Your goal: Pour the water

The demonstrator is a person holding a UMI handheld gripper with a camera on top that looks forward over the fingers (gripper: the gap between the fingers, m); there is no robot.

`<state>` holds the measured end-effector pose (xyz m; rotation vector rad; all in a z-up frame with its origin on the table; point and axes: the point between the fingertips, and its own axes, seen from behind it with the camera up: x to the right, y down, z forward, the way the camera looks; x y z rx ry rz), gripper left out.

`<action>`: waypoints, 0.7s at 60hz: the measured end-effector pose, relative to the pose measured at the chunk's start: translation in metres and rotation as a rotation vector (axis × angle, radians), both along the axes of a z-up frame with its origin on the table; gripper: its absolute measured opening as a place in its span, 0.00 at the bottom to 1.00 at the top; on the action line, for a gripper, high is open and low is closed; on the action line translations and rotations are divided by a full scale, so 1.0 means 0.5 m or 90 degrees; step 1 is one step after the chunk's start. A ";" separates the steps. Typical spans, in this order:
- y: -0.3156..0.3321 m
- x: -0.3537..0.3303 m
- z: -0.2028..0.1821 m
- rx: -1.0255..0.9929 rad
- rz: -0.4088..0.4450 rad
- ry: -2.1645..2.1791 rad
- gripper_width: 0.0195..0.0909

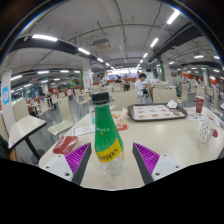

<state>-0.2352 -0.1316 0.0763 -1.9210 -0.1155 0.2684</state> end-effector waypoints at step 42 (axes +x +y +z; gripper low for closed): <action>0.136 -0.001 0.068 -0.024 -0.024 0.013 0.30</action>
